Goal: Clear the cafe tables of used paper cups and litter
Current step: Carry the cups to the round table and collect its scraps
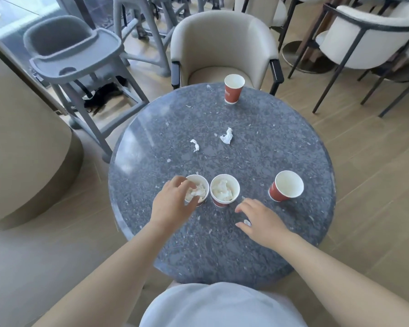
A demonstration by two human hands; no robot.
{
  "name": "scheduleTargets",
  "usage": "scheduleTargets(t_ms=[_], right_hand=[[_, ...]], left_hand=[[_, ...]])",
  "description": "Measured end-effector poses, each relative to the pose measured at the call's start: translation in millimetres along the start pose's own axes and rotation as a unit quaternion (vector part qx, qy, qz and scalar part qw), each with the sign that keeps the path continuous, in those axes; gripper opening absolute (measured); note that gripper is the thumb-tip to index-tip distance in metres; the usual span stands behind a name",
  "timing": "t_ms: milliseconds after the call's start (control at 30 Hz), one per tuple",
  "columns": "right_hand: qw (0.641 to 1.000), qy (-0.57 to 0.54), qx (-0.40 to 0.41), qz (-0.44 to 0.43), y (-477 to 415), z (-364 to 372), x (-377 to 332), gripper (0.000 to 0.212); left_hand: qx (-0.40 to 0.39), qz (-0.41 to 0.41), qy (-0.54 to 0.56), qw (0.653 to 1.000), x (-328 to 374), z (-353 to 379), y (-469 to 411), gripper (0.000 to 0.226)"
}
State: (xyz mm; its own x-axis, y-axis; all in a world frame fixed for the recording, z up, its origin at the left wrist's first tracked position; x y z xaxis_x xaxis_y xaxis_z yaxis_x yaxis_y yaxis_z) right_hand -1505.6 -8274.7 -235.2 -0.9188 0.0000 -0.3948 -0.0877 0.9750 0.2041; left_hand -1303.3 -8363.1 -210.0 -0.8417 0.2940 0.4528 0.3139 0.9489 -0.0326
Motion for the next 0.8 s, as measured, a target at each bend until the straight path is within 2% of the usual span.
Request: scheduleTargets(t_ms=[233, 333, 567, 800], right_hand=[[0.996, 0.024, -0.084, 0.027, -5.5, 26.0, 8.0, 0.035], [0.995, 0.01, -0.094, 0.032, -6.1, 33.9, 11.9, 0.031], [0.996, -0.029, -0.066, 0.056, -19.5, 35.5, 11.1, 0.033], [0.995, -0.052, 0.034, 0.082, -38.7, -10.3, 25.0, 0.028]], left_hand=[[-0.015, 0.017, -0.014, 1.0, -3.0, -3.2, 5.8, 0.027], [-0.023, 0.029, -0.028, 0.999, -2.5, -5.9, 7.1, 0.026], [-0.019, 0.031, -0.019, 0.999, -5.4, -14.8, 0.4, 0.026], [-0.008, 0.03, 0.012, 0.999, 1.1, -8.5, -13.4, 0.021]])
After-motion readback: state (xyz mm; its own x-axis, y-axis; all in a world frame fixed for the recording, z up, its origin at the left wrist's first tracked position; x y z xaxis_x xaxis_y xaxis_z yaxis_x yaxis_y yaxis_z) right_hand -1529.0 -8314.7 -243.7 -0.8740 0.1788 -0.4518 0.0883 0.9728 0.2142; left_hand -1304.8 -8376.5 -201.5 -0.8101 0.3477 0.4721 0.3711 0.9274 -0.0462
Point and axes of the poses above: each hand's wrist, its own y-axis away from the middle knuckle, its own z-axis out of the palm, x = y × z, the point moved 5 cm from there along -y, towards the middle knuckle, and after that the axes turned 4 degrees about x, right-handed, at the moved point
